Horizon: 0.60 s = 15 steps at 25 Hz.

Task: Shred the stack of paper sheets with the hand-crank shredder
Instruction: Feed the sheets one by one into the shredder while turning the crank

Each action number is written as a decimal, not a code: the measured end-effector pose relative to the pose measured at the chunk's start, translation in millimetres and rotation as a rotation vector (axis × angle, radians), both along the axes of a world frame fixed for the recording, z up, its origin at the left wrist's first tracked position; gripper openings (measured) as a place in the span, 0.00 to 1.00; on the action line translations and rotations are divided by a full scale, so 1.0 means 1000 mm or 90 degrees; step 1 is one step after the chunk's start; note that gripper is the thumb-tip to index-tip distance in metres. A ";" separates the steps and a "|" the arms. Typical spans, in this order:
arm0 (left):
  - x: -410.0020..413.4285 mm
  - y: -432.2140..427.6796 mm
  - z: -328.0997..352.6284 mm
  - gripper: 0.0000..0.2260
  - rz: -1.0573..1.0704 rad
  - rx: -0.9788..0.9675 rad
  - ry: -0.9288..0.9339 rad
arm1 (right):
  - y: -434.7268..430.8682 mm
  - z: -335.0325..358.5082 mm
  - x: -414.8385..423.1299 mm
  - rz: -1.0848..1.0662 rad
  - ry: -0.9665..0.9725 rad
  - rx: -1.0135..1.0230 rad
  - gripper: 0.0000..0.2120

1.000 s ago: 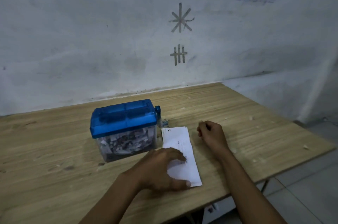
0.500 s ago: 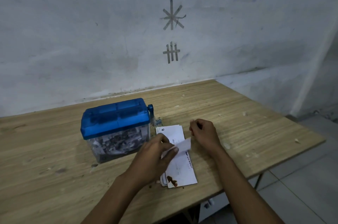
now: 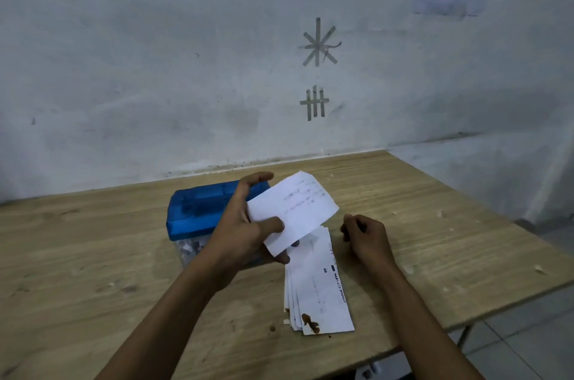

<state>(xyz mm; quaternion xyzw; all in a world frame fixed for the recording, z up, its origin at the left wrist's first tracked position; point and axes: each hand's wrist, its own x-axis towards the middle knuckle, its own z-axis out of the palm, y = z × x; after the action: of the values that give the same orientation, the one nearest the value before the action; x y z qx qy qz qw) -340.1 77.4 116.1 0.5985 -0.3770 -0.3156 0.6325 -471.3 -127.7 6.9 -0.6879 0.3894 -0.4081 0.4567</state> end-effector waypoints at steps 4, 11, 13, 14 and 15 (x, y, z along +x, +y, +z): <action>0.015 -0.002 0.016 0.09 0.033 -0.056 0.073 | 0.011 0.014 0.012 0.093 -0.020 -0.010 0.19; 0.062 0.007 0.031 0.07 0.121 -0.072 -0.017 | 0.049 0.063 0.049 0.271 -0.052 -0.011 0.17; 0.075 0.012 0.031 0.03 0.174 -0.061 -0.107 | 0.056 0.073 0.059 0.298 -0.033 -0.004 0.24; 0.081 0.014 0.032 0.03 0.198 -0.055 -0.149 | 0.059 0.075 0.063 0.299 -0.010 -0.001 0.27; 0.087 0.016 0.033 0.04 0.215 -0.048 -0.184 | 0.061 0.077 0.066 0.296 0.015 0.000 0.29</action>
<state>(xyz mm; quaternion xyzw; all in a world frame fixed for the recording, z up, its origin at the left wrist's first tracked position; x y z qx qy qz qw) -253.2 93.2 148.9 0.6684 -0.3693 -0.1018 0.6376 -405.5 -66.4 84.1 -0.7640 0.2254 -0.2837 0.5338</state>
